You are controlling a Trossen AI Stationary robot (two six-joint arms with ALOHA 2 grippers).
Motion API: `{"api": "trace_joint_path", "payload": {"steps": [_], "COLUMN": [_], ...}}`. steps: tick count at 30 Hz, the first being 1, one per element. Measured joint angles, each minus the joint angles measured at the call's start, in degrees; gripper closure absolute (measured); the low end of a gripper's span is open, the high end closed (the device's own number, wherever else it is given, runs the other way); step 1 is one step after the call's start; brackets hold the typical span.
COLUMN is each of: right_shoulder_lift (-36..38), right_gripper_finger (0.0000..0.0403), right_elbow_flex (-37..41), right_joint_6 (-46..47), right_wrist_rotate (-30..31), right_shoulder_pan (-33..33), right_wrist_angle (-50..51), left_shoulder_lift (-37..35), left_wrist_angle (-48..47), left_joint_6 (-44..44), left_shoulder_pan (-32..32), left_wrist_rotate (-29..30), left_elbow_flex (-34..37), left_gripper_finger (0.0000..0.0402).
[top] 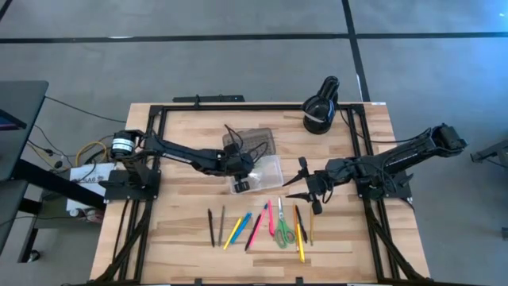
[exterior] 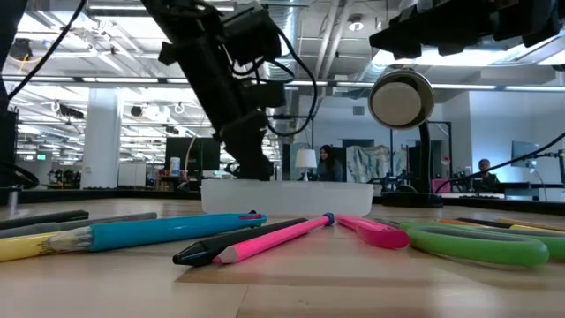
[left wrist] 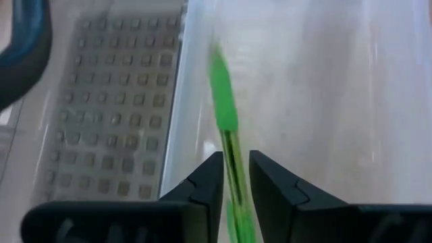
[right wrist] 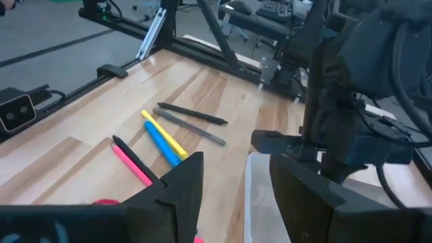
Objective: Pick & place school supplies into a supply box
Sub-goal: Put the green pen into the transparent supply box, then put the yellow pencil into the transparent supply box
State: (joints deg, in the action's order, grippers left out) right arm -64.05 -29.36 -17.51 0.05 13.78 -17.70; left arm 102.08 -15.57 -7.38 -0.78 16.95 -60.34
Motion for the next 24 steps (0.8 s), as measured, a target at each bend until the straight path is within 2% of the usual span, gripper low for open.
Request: {"api": "trace_joint_path", "payload": {"steps": [5, 11, 16, 24], "right_shoulder_lift": [0.0, 0.0, 0.0, 0.0], "right_gripper_finger": [0.0237, 0.0237, 0.0237, 0.0237], "right_elbow_flex": [0.0, 0.0, 0.0, 0.0], "right_joint_6": [4.9, 17.9, 31.6, 55.6], "right_wrist_rotate": [1.6, 11.6, 19.3, 24.4], "right_shoulder_pan": [0.0, 1.2, 4.8, 10.8], "right_wrist_angle": [0.9, 10.5, 18.2, 27.8], "left_shoulder_lift": [-0.8, -2.2, -5.7, -11.5], "left_wrist_angle": [-0.1, -1.7, -3.5, -11.2], "left_joint_6": [1.0, 3.5, 5.7, 1.1], "left_shoulder_pan": [0.1, 1.9, 5.7, 15.4], "left_wrist_rotate": [-0.1, -0.1, 0.4, 12.3], "left_elbow_flex": [-0.1, -1.7, -1.7, 0.1], "left_gripper_finger": [0.0305, 0.0281, 0.0278, 0.0278]}}
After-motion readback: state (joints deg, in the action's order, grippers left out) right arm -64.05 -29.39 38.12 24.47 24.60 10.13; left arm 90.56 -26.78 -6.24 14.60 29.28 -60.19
